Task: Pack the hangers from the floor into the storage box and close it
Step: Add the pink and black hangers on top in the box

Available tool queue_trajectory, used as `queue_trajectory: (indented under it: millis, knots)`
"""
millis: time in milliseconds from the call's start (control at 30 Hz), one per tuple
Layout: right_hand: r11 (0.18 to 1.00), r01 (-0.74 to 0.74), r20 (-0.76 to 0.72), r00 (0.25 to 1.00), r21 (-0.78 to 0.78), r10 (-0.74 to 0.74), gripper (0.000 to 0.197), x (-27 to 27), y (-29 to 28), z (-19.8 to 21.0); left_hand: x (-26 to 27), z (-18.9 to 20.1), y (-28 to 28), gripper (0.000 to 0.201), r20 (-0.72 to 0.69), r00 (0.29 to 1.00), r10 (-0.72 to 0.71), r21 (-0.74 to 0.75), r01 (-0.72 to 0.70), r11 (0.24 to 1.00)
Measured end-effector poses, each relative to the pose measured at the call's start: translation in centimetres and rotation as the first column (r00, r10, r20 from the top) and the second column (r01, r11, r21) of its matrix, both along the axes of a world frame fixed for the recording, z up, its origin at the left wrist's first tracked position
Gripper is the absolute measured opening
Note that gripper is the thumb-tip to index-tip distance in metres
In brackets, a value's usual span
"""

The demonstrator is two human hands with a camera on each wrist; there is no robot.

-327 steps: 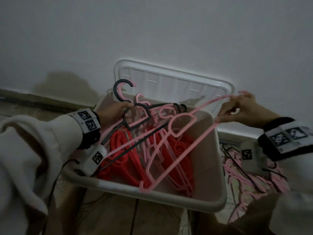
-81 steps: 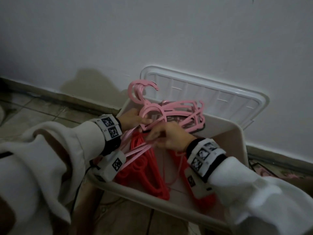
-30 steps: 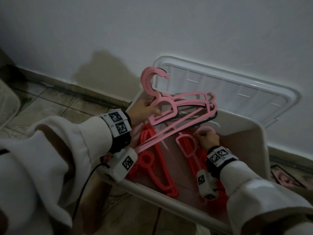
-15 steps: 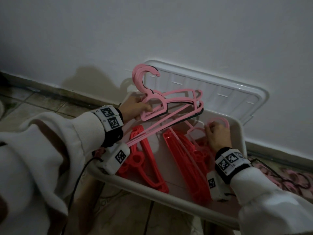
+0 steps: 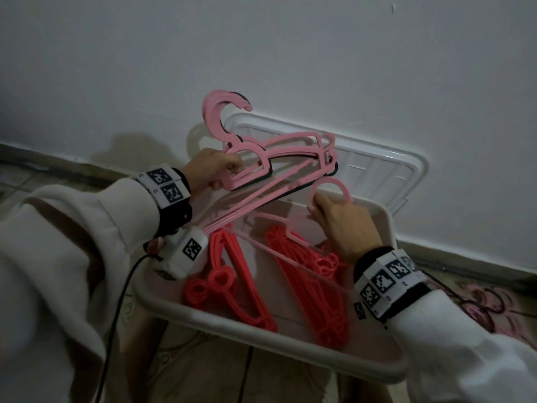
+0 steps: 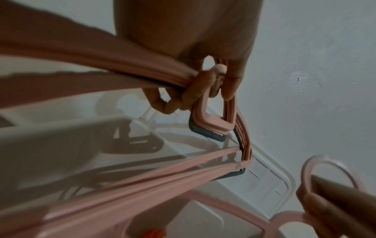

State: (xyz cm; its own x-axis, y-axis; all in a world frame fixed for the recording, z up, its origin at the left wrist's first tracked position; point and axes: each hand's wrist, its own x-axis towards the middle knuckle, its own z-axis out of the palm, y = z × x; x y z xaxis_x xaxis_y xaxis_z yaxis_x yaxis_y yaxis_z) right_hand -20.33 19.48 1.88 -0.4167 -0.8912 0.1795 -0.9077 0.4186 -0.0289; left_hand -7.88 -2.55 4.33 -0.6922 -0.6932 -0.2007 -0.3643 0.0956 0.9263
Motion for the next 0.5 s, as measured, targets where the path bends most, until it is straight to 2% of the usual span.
queue_trajectory:
  millis: [100,167,233,267,300,333,367,400,467,500]
  knots:
    - [0.982,-0.185,-0.072,0.981,-0.034,0.182,0.024,0.6,-0.9,1.6,0.0,0.0,0.1,0.019,0.016,1.0,-0.013,-0.009,0.014,1.0]
    - [0.961,-0.27,-0.101,0.959,-0.05,0.264,0.027,0.2,-1.2,2.2,0.0,-0.2,0.4,0.022,0.035,0.999,-0.041,0.017,0.041,0.999]
    - [0.941,-0.326,0.124,0.934,-0.087,0.335,0.035,-0.5,-1.5,2.3,0.2,-0.6,1.0,0.025,0.052,0.993,-0.106,0.066,0.103,0.993]
    - [0.928,-0.343,0.242,0.897,-0.144,0.369,0.032,-0.8,-1.6,2.1,0.2,-0.9,1.2,0.025,0.047,0.99,-0.134,0.096,0.129,0.987]
    - [0.916,-0.347,0.297,0.87,-0.2,0.394,0.023,-0.9,-2.0,2.1,0.3,-1.1,1.5,0.025,0.028,0.989,-0.148,0.137,0.143,0.98]
    - [0.903,-0.348,0.312,0.854,-0.251,0.416,0.016,-0.8,-2.4,2.0,0.4,-1.3,1.9,0.031,-0.012,0.988,-0.155,0.186,0.155,0.97]
    - [0.891,-0.344,0.317,0.844,-0.296,0.432,0.014,-0.6,-2.8,1.6,0.5,-1.4,2.3,0.043,-0.064,0.983,-0.173,0.241,0.183,0.953]
    - [0.886,-0.331,0.323,0.842,-0.326,0.433,0.017,-0.5,-3.3,1.3,0.6,-1.6,2.6,0.046,-0.129,0.97,-0.208,0.305,0.239,0.922]
    - [0.894,-0.309,0.303,0.862,-0.324,0.407,0.019,-0.3,-4.3,0.5,0.8,-1.4,3.8,0.028,-0.231,0.915,-0.332,0.36,0.397,0.844]
    - [0.899,-0.307,0.289,0.871,-0.313,0.398,0.02,-0.2,-4.8,0.2,1.0,-1.1,4.3,0.025,-0.2,0.89,-0.411,0.33,0.456,0.827]
